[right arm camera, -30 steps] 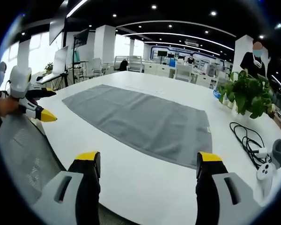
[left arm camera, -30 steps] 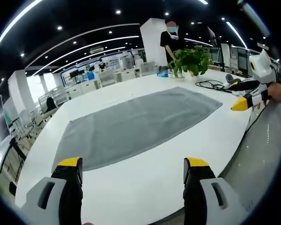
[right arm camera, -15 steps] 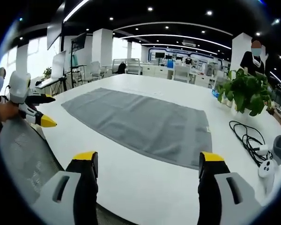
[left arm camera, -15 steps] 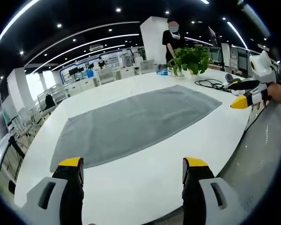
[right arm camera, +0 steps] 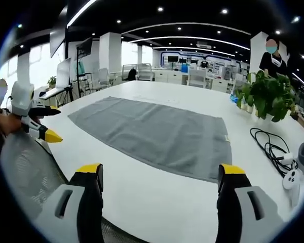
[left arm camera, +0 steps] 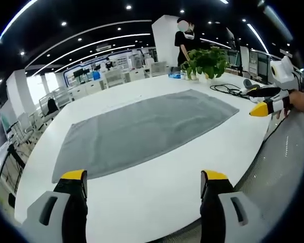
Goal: Fold the towel on the table until its edges align and the towel forms a compact rectangular stack.
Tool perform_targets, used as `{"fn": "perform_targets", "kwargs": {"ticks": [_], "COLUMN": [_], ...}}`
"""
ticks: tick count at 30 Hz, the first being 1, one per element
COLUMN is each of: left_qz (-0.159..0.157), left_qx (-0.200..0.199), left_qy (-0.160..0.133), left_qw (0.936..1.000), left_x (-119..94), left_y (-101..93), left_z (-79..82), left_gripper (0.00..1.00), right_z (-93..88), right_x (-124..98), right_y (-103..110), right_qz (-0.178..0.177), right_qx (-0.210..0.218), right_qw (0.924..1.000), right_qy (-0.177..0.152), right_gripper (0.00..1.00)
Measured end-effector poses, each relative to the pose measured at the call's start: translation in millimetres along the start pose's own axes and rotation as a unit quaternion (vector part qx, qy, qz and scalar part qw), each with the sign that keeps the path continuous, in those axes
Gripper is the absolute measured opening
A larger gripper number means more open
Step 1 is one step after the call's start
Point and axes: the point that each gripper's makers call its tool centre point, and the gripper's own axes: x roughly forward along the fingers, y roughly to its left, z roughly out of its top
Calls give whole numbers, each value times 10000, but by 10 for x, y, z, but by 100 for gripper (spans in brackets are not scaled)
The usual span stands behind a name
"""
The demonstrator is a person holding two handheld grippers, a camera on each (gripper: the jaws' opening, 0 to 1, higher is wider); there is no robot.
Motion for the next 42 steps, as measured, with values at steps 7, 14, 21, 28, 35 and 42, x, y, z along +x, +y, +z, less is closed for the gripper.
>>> {"fn": "perform_targets", "kwargs": {"ticks": [7, 14, 21, 28, 35, 42], "left_qz": [-116, -639, -1222, -1630, -1832, -2066], "left_qx": [45, 300, 644, 717, 909, 1114], "left_qy": [21, -419, -806, -1011, -1072, -1162], "left_qw": [9999, 9966, 9871, 9788, 9730, 9651], "left_x": [11, 31, 108, 206, 312, 332], "left_y": [16, -290, -715, -1028, -1235, -1450], "left_z": [218, 786, 1284, 1539, 1714, 1919], "left_gripper": [98, 98, 97, 97, 97, 97], "right_z": [61, 403, 747, 1043, 1252, 1454], "right_x": [-102, -282, -410, -549, -687, -733], "right_y": [-195, -478, -797, -1046, -1369, -1669], "right_qz": [123, 228, 184, 149, 73, 6], "right_qx": [-220, -658, -616, -919, -1069, -891], "right_qw": [9997, 9974, 9970, 9941, 9920, 9924], "right_qy": [16, -188, -427, -554, -668, -854], "right_gripper": [97, 97, 97, 98, 98, 99]}}
